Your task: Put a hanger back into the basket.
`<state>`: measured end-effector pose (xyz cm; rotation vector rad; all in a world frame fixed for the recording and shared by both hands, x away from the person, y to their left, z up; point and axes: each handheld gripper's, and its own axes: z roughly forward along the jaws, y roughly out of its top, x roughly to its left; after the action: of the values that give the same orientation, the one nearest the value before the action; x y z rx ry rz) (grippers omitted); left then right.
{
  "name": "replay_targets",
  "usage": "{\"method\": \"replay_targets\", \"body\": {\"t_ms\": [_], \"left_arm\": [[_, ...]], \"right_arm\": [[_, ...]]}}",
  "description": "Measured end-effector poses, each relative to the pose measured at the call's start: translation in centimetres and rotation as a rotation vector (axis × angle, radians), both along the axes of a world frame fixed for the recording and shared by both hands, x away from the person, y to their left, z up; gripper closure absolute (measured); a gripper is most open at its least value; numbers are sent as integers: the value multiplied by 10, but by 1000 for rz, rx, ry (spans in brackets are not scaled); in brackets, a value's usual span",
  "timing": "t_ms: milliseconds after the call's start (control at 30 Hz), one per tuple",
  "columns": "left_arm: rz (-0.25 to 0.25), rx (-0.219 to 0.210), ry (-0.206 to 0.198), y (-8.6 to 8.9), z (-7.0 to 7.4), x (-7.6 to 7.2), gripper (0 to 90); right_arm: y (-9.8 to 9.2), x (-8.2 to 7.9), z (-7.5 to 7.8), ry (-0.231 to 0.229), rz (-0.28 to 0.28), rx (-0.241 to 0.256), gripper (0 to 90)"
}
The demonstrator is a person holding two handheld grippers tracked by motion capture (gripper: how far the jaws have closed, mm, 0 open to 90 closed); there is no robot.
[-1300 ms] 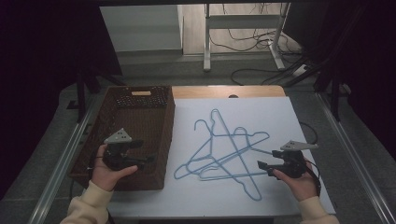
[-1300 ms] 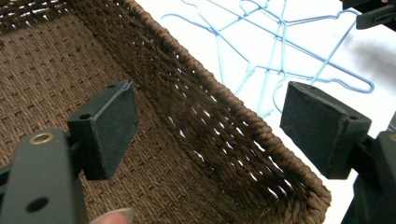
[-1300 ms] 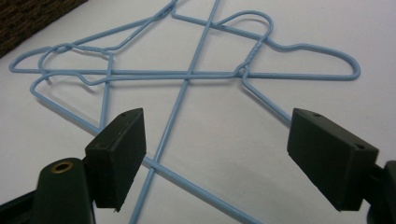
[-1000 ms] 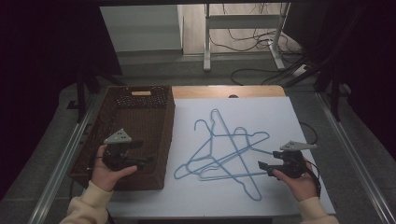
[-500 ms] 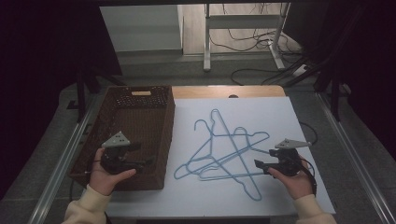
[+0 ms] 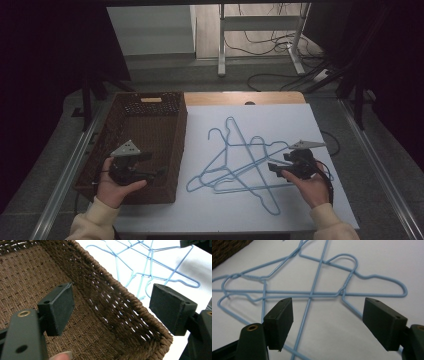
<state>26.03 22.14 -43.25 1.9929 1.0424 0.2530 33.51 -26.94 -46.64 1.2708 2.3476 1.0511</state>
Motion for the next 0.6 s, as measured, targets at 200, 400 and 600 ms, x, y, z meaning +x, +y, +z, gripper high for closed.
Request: {"method": "replay_targets", "body": {"t_ms": [200, 400, 600], "left_arm": [[-3, 1, -1, -2, 1, 0, 200], [-3, 3, -10, -4, 2, -1, 204], [2, -1, -18, -2, 4, -1, 205]], "right_arm": [[5, 19, 8, 22, -56, 5, 274], [14, 39, 7, 56, -86, -13, 297], [27, 60, 1, 97, -96, -62, 319]]}}
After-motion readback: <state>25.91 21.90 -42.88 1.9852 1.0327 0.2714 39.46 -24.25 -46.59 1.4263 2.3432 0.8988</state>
